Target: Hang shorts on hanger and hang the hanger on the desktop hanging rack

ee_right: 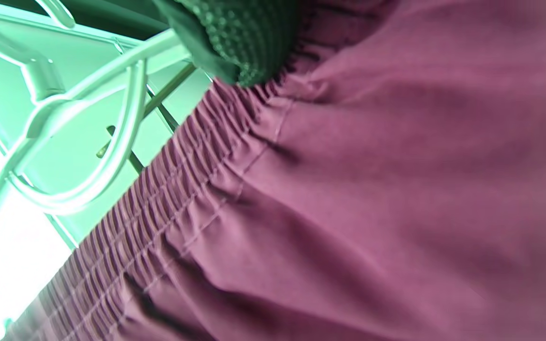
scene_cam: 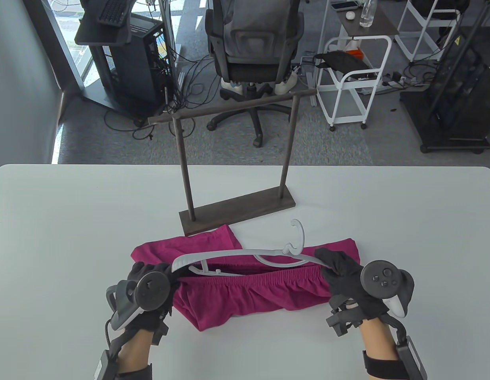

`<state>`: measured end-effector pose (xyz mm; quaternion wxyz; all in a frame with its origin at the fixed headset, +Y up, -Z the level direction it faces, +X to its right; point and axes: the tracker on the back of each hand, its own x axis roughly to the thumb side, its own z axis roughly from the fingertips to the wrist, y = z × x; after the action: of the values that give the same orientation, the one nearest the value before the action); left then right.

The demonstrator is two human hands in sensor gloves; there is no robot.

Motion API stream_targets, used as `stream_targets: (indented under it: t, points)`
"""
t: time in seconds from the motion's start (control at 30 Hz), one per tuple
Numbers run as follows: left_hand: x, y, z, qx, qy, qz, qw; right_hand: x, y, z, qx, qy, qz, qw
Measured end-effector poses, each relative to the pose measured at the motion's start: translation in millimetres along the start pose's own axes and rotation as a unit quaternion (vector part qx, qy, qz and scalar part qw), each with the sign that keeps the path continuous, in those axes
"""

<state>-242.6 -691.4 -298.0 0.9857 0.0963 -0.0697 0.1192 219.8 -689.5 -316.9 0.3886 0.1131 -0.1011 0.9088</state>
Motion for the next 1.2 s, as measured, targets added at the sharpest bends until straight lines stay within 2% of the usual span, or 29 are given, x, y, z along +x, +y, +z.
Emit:
stream_targets:
  t: [0.23,0.47,0.53,0.63,0.67,0.73,0.87,0.97,1.1,1.2]
  points:
    - [-8,3,4,0.001,0.002,-0.005,1.0,-9,-5,-2,0.013,0.006,0.061,0.998]
    - [31,-5,7,-0.001,-0.053,-0.052,0.997,17,6,1,0.007,-0.036,0.141,0.989]
    - [42,-8,9,0.002,-0.069,-0.062,0.996,21,10,2,0.009,-0.041,0.141,0.989]
    - [49,-12,13,0.002,-0.104,-0.032,0.994,22,15,3,0.004,-0.04,0.141,0.989]
    - [48,-12,13,-0.003,-0.114,0.001,0.993,20,15,4,0.003,-0.036,0.131,0.991]
    - [46,-12,14,-0.006,-0.112,0.043,0.993,18,14,5,0.0,-0.03,0.118,0.992]
    - [44,-14,15,0.023,-0.08,-0.002,0.997,14,12,5,-0.008,-0.025,0.112,0.993]
    - [43,-22,11,0.004,-0.063,0.015,0.998,14,12,4,-0.009,-0.025,0.104,0.994]
    - [40,-37,4,-0.029,-0.046,0.081,0.995,15,14,2,-0.007,-0.028,0.094,0.995]
    - [43,-44,2,-0.029,-0.044,0.106,0.993,16,15,1,-0.003,-0.031,0.098,0.995]
